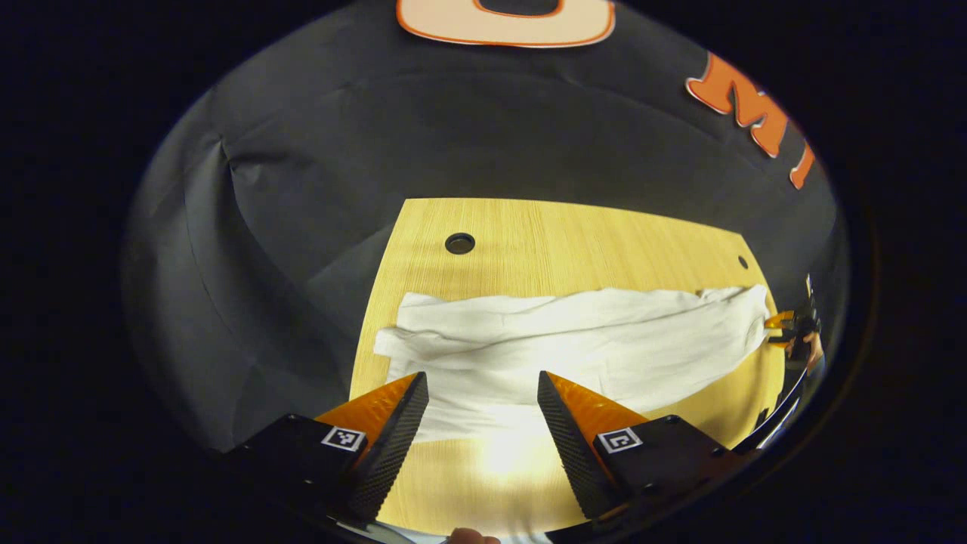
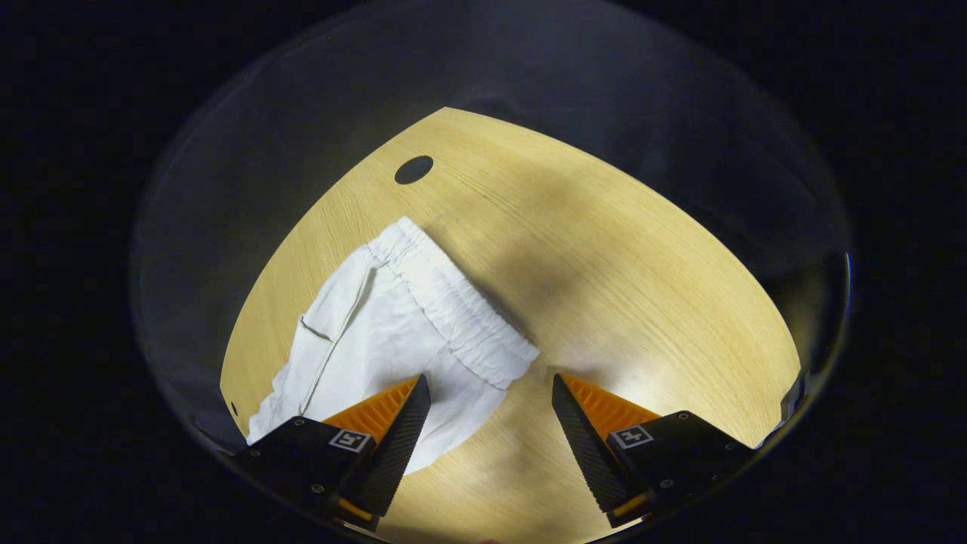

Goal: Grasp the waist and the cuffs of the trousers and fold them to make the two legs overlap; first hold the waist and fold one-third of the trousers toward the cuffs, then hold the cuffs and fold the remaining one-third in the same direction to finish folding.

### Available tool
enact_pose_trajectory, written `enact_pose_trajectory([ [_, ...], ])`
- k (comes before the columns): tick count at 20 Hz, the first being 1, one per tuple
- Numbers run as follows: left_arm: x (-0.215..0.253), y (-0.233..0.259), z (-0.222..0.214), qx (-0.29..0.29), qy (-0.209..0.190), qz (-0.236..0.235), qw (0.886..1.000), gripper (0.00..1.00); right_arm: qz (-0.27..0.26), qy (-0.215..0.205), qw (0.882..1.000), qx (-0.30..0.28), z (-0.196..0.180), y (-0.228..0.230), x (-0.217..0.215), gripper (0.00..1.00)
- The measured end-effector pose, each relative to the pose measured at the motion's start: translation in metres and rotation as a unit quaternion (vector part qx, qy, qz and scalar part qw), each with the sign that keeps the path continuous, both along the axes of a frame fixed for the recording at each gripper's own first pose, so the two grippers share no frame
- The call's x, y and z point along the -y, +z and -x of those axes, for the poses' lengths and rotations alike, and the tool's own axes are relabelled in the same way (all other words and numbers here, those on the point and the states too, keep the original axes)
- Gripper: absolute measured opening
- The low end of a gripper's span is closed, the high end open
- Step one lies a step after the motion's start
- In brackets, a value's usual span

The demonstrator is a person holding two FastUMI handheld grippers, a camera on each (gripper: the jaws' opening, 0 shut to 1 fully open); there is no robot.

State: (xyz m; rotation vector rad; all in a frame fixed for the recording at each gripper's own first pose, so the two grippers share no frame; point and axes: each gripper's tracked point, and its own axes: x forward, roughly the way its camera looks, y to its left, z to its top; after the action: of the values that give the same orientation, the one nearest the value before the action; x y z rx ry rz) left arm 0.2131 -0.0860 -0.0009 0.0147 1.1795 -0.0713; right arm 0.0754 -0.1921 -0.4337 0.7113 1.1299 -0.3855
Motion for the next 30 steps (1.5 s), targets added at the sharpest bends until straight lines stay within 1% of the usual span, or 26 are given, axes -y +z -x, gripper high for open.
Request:
enact_pose_trajectory([
  [2, 0.004, -0.007, 0.003, -0.003, -0.024, -0.019, 1.000, 0.96, 0.008, -0.009, 1.000, -0.008, -0.004, -0.004, 0.001, 0.95],
  [3, 0.009, -0.010, 0.004, -0.003, -0.032, -0.022, 0.999, 0.96, 0.004, -0.014, 1.000, -0.006, -0.007, -0.005, -0.001, 0.90],
  [4, 0.011, -0.011, 0.005, -0.004, -0.037, -0.022, 0.999, 0.96, 0.009, -0.024, 1.000, -0.011, -0.008, -0.004, 0.001, 0.89],
  [6, 0.009, -0.013, 0.006, -0.003, -0.039, -0.021, 0.999, 0.96, 0.024, -0.042, 0.998, -0.031, -0.006, -0.009, 0.004, 0.86],
  [8, 0.009, -0.009, 0.005, 0.002, -0.033, -0.017, 0.999, 0.96, 0.050, -0.042, 0.997, -0.046, -0.003, -0.010, 0.008, 0.77],
  [9, 0.008, -0.007, 0.005, 0.004, -0.029, -0.012, 1.000, 0.96, 0.064, -0.036, 0.996, -0.052, -0.003, -0.008, 0.011, 0.67],
  [11, 0.005, -0.004, 0.004, 0.004, -0.020, -0.001, 1.000, 0.96, 0.074, -0.027, 0.996, -0.034, -0.008, -0.003, 0.007, 0.46],
  [12, 0.003, -0.003, 0.002, 0.002, -0.015, 0.001, 1.000, 0.96, 0.067, -0.034, 0.997, -0.018, -0.008, -0.003, 0.005, 0.37],
  [13, 0.002, -0.002, 0.000, 0.001, -0.010, 0.002, 1.000, 0.96, 0.056, -0.046, 0.997, -0.003, -0.007, -0.003, 0.005, 0.19],
  [14, 0.003, -0.003, 0.001, 0.002, -0.005, 0.003, 1.000, 0.96, 0.035, -0.065, 0.997, 0.015, -0.011, -0.004, 0.003, 0.14],
  [15, 0.003, -0.002, 0.001, 0.004, -0.002, 0.006, 1.000, 0.96, 0.015, -0.077, 0.996, 0.030, -0.012, -0.005, 0.001, 0.06],
  [16, 0.002, -0.001, 0.000, 0.007, 0.002, 0.009, 1.000, 0.96, 0.004, -0.080, 0.996, 0.044, -0.011, -0.002, 0.001, 0.04],
  [18, 0.000, 0.002, -0.003, 0.013, 0.009, 0.013, 1.000, 0.96, 0.005, -0.066, 0.995, 0.075, -0.014, 0.008, -0.001, 0.03],
  [19, 0.000, 0.004, -0.006, 0.022, 0.013, 0.017, 1.000, 0.96, 0.014, -0.059, 0.993, 0.097, -0.016, 0.019, 0.000, 0.03],
  [20, -0.002, 0.006, -0.005, 0.031, 0.017, 0.017, 0.999, 0.98, 0.022, -0.054, 0.991, 0.116, -0.016, 0.032, -0.001, 0.03],
  [21, -0.003, 0.007, -0.007, 0.043, 0.020, 0.013, 0.999, 0.96, 0.026, -0.054, 0.990, 0.126, -0.014, 0.044, -0.001, 0.03],
  [22, -0.003, 0.008, -0.005, 0.052, 0.021, 0.007, 0.998, 0.96, 0.031, -0.054, 0.988, 0.138, -0.012, 0.059, 0.000, 0.03],
  [24, -0.001, 0.011, -0.003, 0.063, 0.013, 0.001, 0.998, 0.96, 0.054, -0.040, 0.985, 0.157, -0.006, 0.083, -0.002, 0.02],
  [27, 0.002, 0.012, 0.000, 0.068, -0.005, 0.007, 0.998, 0.96, 0.090, -0.013, 0.978, 0.187, -0.005, 0.121, -0.008, 0.02],
  [30, 0.001, 0.015, 0.007, 0.076, -0.006, 0.023, 0.997, 0.96, 0.111, 0.010, 0.970, 0.217, -0.012, 0.165, -0.017, 0.02],
])
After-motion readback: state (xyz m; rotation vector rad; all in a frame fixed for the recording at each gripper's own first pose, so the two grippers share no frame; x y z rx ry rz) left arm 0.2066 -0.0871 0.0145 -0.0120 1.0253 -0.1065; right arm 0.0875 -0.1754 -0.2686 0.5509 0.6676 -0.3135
